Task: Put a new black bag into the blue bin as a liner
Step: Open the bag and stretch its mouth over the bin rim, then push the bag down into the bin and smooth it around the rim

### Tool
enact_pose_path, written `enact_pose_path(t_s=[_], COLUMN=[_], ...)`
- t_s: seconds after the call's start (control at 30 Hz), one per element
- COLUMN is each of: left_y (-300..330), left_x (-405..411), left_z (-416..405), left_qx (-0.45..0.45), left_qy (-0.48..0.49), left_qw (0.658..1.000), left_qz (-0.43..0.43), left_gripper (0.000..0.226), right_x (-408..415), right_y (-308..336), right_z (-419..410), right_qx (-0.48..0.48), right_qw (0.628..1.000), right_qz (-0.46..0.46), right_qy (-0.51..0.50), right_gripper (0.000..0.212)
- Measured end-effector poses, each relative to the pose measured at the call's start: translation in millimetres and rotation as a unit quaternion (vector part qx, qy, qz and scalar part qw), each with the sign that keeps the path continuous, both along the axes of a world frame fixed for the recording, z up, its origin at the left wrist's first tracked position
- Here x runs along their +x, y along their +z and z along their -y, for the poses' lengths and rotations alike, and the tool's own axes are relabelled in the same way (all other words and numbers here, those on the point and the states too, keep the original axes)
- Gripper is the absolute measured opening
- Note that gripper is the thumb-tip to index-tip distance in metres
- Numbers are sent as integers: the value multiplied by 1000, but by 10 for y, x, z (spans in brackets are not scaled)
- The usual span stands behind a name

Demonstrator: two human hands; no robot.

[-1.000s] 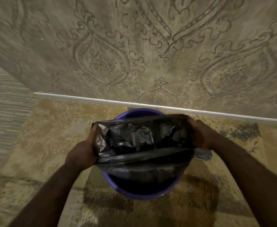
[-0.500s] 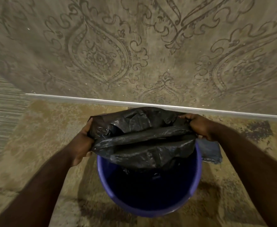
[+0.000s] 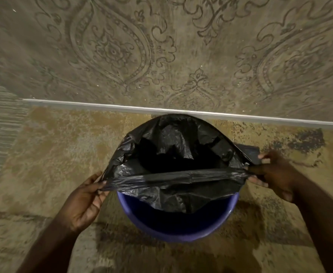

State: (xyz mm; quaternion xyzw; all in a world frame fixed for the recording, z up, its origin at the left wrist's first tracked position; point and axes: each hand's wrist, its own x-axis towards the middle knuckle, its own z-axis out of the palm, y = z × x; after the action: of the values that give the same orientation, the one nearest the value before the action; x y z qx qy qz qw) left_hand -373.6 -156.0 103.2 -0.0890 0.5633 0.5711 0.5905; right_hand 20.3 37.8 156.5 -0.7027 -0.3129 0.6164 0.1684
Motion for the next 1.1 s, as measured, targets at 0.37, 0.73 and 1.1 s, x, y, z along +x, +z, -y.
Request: enact_pose_path(t_s=[0.37, 0.73, 1.1], left_y=[-39, 37, 173], left_x=[142, 398, 567], left_z=[115, 276, 309], left_qx=[30, 46, 98], left_qy=[62, -2, 13], left_qw=[995, 998, 995], left_qz=[66, 38, 32], left_gripper=[39, 37, 35], right_x=[33, -39, -363], right_y=[-125, -131, 26], right_z=[392, 685, 974], right_qx=[-147, 92, 236], right_qw=[941, 986, 935], right_qz=[-231, -99, 265], right_qy=[-199, -93, 7], right_gripper=[32, 39, 27])
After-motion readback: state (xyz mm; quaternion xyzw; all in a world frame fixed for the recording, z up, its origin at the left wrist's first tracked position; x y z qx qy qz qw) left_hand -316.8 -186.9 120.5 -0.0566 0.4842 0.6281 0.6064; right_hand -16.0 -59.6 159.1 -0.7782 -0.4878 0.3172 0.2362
